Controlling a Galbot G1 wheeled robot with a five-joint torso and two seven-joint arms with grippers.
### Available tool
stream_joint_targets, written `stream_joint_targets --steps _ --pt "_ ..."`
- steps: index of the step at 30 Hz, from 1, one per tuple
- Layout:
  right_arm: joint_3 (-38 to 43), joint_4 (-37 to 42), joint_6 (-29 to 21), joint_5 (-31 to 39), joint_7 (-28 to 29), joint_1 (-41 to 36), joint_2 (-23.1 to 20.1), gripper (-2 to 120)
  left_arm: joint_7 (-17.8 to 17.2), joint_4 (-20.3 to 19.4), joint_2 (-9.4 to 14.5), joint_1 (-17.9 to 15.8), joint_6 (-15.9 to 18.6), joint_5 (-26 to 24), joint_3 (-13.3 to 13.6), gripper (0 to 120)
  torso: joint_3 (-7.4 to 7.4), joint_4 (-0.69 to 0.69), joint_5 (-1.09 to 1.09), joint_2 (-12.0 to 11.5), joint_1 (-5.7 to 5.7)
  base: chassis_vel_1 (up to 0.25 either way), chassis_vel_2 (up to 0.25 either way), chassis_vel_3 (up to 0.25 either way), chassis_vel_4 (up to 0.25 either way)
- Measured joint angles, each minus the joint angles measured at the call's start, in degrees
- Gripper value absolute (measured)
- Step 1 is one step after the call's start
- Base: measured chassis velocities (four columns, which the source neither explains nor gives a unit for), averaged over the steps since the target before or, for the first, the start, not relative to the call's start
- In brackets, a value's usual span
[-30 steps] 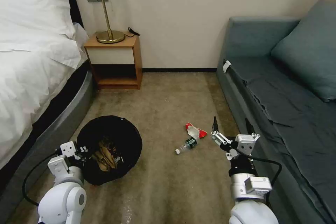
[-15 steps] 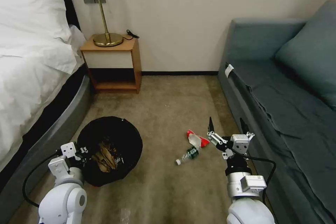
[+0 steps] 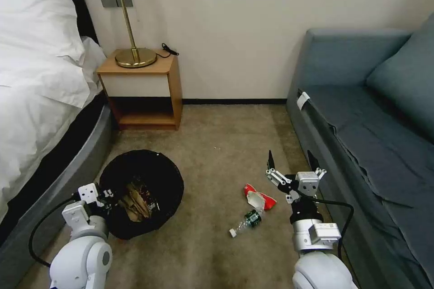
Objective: Pick up the trash bin, then pick up the garbage on the floor and place it into the trash bin.
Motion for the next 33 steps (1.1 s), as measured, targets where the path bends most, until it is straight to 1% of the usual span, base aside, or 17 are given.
stream_joint_targets --steps 2,3,5,6,7,9,10,12,13,14,17,18,21,23,25,28,33 --pt "-2.7 -2.2 -1.6 5.8 -0.5 3.5 -5.1 100 0.0 -0.2 -0.1 0.2 0.0 -0.1 0.0 4 0.00 0.00 0.01 0.0 0.00 0.000 0.000 0.000 0.000" --pt "-2.7 -2.2 -1.6 5.8 -0.5 3.5 -5.1 100 0.0 -0.2 -0.1 0.2 0.0 -0.1 0.0 4 0.00 0.00 0.01 0.0 0.00 0.000 0.000 0.000 0.000" --pt "-4.5 -3.5 -3.6 11.7 -1.6 5.8 -8.7 100 0.1 -0.2 -0.1 0.2 0.0 -0.1 0.0 4 0.00 0.01 0.01 0.0 0.00 0.000 0.000 0.000 0.000" --pt "-6.8 -5.4 -5.3 18.3 -4.2 8.9 -13.2 100 0.2 -0.3 0.1 0.2 0.0 -0.1 0.1 3 0.00 -0.01 0.00 0.0 0.00 0.000 0.000 0.000 0.000" --pt "-8.1 -7.0 -5.8 21.0 -6.0 11.0 -15.6 100 0.2 -0.3 0.1 0.3 0.0 -0.1 0.2 3 0.00 0.00 0.00 0.0 0.00 0.000 0.000 0.000 0.000" --pt "-9.0 -7.8 -6.1 22.2 -7.1 12.4 -16.9 100 0.2 -0.4 0.2 0.3 0.0 -0.1 0.2 3 0.00 -0.01 0.01 0.0 0.00 0.000 0.000 0.000 0.000" --pt "-13.7 -11.9 -7.4 26.7 -10.3 18.9 -22.0 100 0.3 -0.5 0.2 0.4 -0.1 -0.2 0.2 3 0.00 0.01 -0.01 0.0 0.00 0.000 0.000 0.000 0.000" --pt "-18.2 -14.5 -8.5 29.8 -11.7 23.9 -24.5 100 0.3 -0.5 0.1 0.5 -0.2 -0.2 0.2 3 0.00 0.01 -0.02 0.0 0.00 0.000 0.000 0.000 0.000" --pt "-18.2 -14.5 -8.5 29.8 -11.7 23.9 -24.5 100 0.3 -0.5 0.1 0.5 -0.2 -0.2 0.2 3 0.00 0.01 -0.02 0.0 0.00 0.000 0.000 0.000 0.000" --pt "-23.2 -17.5 -9.1 32.8 -13.6 28.7 -26.1 100 0.4 -0.4 0.1 0.5 -0.3 -0.3 0.3 3 0.00 0.00 0.02 0.0 0.00 0.000 0.000 0.000 0.000" --pt "-31.4 -23.2 -8.8 34.2 -16.2 36.9 -26.5 100 0.4 0.1 0.2 0.4 -0.5 -0.4 0.2 3 0.00 -0.01 0.00 0.0 0.00 0.000 0.000 0.000 0.000" --pt "-31.4 -23.2 -8.8 34.2 -16.2 36.9 -26.5 100 0.4 0.1 0.2 0.4 -0.5 -0.4 0.2 3 0.00 -0.01 0.00 0.0 0.00 0.000 0.000 0.000 0.000" --pt "-42.5 -32.7 -7.7 34.5 -18.2 47.1 -24.4 100 0.4 0.9 0.2 0.1 -0.7 -0.6 0.1 3 0.00 0.01 -0.01 0.0 0.00 0.000 0.000 0.000 0.000" --pt "-43.6 -33.7 -7.6 34.6 -18.3 48.0 -24.0 100 0.4 1.0 0.2 0.1 -0.7 -0.6 0.1 3 0.00 0.01 -0.01 0.0 0.00 0.000 0.000 0.000 0.000" --pt "-50.2 -41.7 -6.3 35.3 -19.5 52.5 -20.8 100 0.5 1.7 0.2 -0.1 -1.0 -0.6 0.1 3 0.00 0.01 0.01 0.0 0.00 0.000 0.000 0.000 0.000" --pt "-53.4 -46.4 -5.0 35.4 -20.5 54.3 -19.0 100 0.5 2.0 0.1 -0.1 -1.1 -0.6 0.2 3 0.00 0.01 0.00 0.0 0.00 0.000 0.000 0.000 0.000" --pt "-56.5 -51.5 -4.5 34.6 -22.1 55.6 -18.0 100 0.5 2.6 0.2 -0.3 -1.3 -0.6 0.2 3 0.00 0.00 -0.01 0.0 0.00 0.000 0.000 0.000 0.000"
